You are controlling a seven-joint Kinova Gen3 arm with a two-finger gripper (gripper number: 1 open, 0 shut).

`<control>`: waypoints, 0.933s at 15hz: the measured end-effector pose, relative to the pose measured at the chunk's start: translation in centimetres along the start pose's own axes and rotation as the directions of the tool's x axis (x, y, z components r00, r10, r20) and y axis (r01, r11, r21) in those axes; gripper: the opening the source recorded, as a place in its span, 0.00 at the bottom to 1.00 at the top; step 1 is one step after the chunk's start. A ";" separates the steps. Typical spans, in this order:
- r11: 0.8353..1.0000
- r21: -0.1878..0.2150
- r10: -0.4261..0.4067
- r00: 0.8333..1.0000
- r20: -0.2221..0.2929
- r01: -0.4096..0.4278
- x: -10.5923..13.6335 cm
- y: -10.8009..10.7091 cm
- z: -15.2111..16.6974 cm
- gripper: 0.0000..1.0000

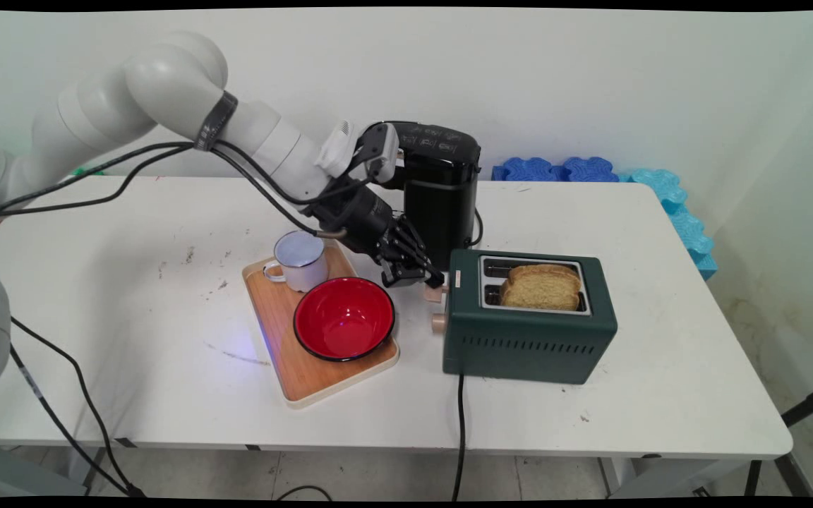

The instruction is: Press the toaster switch

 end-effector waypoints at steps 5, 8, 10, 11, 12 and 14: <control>1.000 0.004 0.000 1.000 -0.004 0.000 -0.5 0.0 0.5 0.00; 1.000 0.003 -0.001 1.000 -0.006 0.001 -1.0 0.0 0.8 0.00; 1.000 0.003 -0.004 1.000 -0.007 0.004 -1.3 0.1 1.1 0.00; 1.000 0.003 -0.005 1.000 -0.007 0.005 -1.5 0.2 1.2 0.00; 1.000 0.004 -0.007 1.000 -0.007 0.007 -1.6 0.2 1.3 0.00; 1.000 0.005 -0.012 1.000 -0.008 0.012 -2.0 0.3 1.6 0.00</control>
